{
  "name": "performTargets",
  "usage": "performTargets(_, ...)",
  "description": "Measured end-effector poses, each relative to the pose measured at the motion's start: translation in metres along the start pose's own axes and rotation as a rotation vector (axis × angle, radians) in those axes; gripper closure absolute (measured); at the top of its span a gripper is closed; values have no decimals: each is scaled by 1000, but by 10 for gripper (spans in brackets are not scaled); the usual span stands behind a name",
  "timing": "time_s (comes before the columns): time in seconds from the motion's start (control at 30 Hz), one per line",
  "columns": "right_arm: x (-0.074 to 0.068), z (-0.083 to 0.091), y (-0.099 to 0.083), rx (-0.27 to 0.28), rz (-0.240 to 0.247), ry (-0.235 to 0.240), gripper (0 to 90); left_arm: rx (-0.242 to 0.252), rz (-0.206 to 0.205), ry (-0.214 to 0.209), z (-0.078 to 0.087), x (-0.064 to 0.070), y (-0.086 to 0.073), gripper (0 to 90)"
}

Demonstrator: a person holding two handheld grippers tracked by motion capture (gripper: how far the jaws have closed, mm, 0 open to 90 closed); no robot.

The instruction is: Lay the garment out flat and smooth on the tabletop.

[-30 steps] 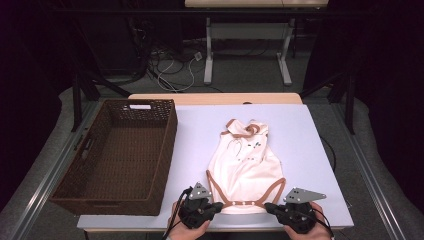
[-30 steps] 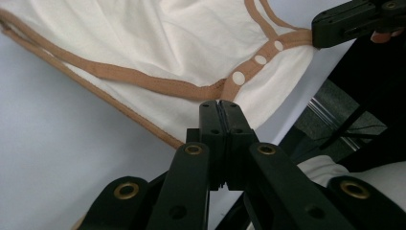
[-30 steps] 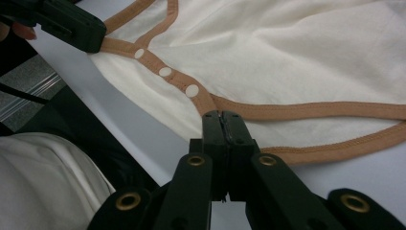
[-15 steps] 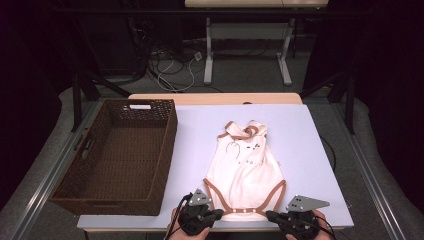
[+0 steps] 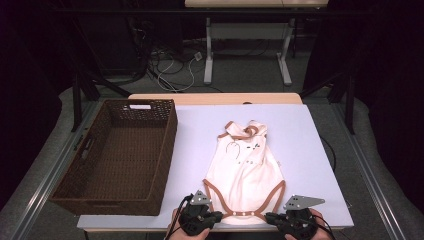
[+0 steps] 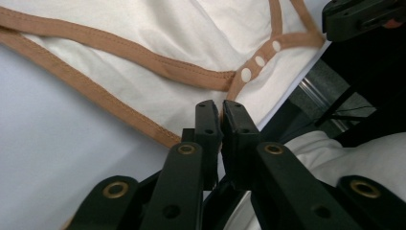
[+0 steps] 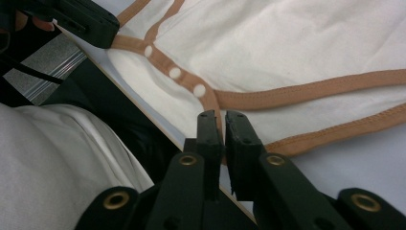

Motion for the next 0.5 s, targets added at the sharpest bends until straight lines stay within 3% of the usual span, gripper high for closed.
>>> performTargets(0.1, -1, 0, 1, 12, -19, 8, 787, 5, -2, 14, 0, -2, 1, 785)
performTargets(0.3, 2, -2, 3, 22, -41, 0, 708, 42, -5, 83, 5, -15, 8, 649)
performTargets(0.43, 7, -3, 9, 61, -48, -25, 653, 66, 27, 135, 8, -33, 14, 581)
performTargets(0.5, 14, -2, 10, 65, -42, -61, 636, 63, 22, 167, 10, -40, 16, 550)
Point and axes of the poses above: each handheld gripper's, and its own axes: z roughly backward along the jaws, y roughly out of its top, x roughly to its right, the point moved 8 cm from there along -z, roughly forward along the jaws, and after that the axes turned 4 degrees about -x, right-handed, at the moved point
